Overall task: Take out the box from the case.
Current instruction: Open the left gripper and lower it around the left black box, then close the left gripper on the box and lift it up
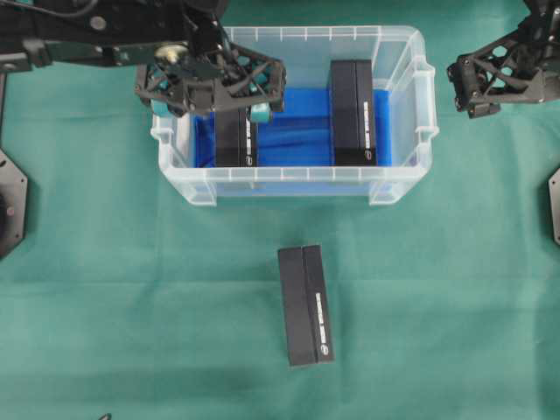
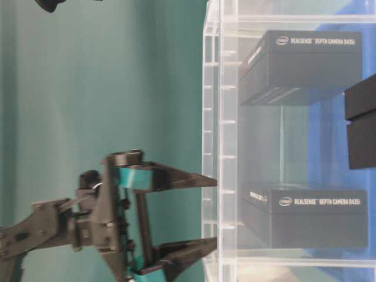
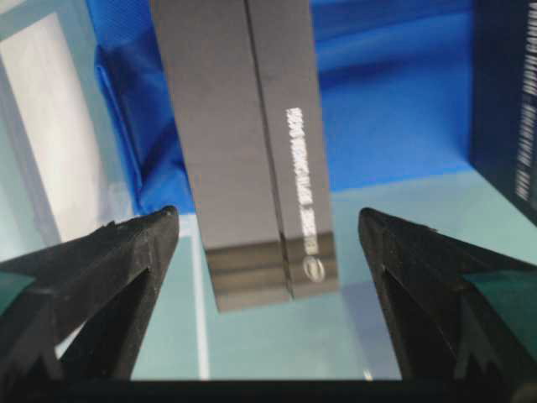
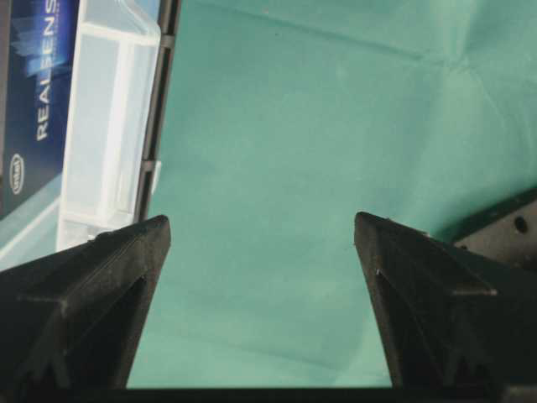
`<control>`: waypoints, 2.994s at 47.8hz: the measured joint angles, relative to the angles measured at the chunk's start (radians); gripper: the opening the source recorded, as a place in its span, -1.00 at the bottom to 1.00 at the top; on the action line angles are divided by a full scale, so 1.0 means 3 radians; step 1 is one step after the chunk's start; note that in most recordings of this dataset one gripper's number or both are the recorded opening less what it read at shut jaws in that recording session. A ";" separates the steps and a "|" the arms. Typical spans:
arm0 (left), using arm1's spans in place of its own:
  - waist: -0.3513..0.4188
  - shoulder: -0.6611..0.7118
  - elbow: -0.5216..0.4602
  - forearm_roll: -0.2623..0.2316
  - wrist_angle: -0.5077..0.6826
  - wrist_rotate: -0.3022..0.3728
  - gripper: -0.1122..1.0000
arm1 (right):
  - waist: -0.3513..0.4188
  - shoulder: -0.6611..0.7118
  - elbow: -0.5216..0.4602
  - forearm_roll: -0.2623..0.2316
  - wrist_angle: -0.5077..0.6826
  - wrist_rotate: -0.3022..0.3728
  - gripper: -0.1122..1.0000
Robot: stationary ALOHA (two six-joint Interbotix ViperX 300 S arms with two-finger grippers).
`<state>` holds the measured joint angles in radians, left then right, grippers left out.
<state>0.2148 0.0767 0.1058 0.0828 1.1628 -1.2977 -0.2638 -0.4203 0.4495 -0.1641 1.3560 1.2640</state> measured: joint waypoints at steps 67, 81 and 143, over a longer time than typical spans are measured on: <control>0.0143 0.0128 0.0409 -0.0133 -0.0470 -0.0036 0.29 | 0.0000 0.0000 0.0020 0.0000 -0.0128 -0.0005 0.76; 0.0143 0.0133 0.0389 -0.0133 -0.0465 -0.0066 0.29 | 0.0000 0.0000 0.0015 0.0005 -0.0128 -0.0005 0.76; 0.0128 -0.0179 -0.0931 -0.0123 0.0885 0.0005 0.29 | 0.0005 -0.0036 0.0036 0.0010 -0.0128 -0.0005 0.76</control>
<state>0.2531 0.0230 -0.1733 0.0460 1.4281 -1.2962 -0.2623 -0.4310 0.4602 -0.1611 1.3177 1.2625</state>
